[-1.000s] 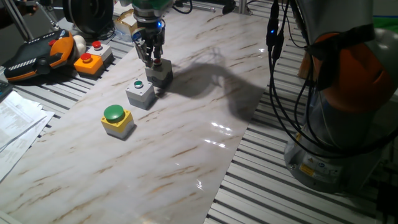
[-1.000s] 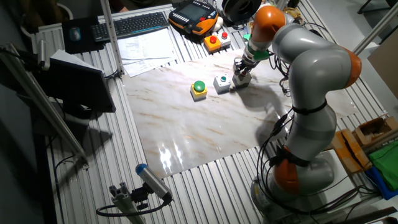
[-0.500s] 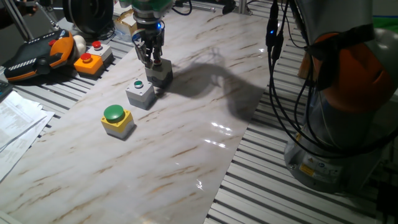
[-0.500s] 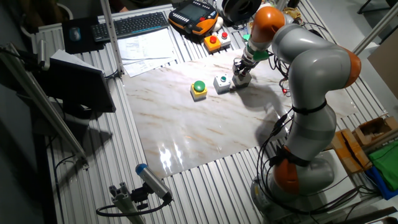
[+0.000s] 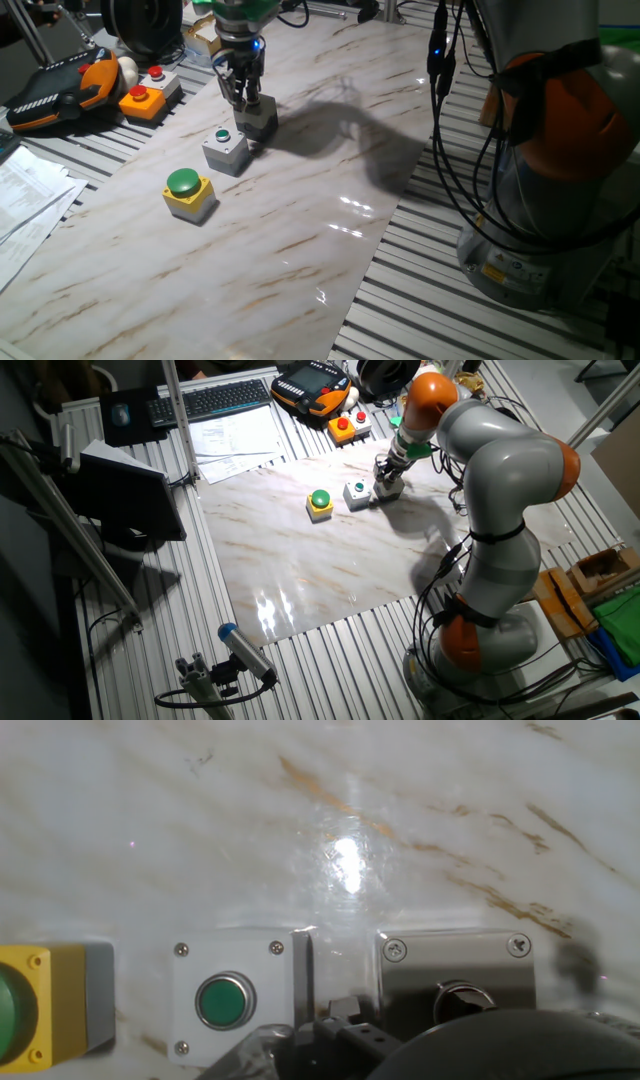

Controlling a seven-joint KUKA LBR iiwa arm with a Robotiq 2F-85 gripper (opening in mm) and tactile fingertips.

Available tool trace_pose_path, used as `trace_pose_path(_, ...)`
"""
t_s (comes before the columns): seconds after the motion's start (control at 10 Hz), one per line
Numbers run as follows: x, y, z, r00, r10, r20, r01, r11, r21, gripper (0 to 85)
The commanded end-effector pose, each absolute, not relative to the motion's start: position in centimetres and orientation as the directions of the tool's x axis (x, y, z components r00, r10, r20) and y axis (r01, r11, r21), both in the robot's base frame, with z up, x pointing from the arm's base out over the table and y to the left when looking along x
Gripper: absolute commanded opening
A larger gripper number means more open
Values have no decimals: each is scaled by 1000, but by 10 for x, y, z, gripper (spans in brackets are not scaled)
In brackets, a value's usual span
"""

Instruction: Press three buttons from left to right in sequence

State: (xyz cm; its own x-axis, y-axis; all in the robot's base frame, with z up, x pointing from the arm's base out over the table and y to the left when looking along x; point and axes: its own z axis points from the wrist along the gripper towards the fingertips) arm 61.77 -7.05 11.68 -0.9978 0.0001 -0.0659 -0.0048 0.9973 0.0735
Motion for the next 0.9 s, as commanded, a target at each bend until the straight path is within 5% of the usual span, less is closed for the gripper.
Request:
trace_pose_path(0.0,617,-71,117,-998,1,-63,-4,997,74,510)
trace_pose_path(0.8,618,-71,109,-998,9,-69,4,997,73,510)
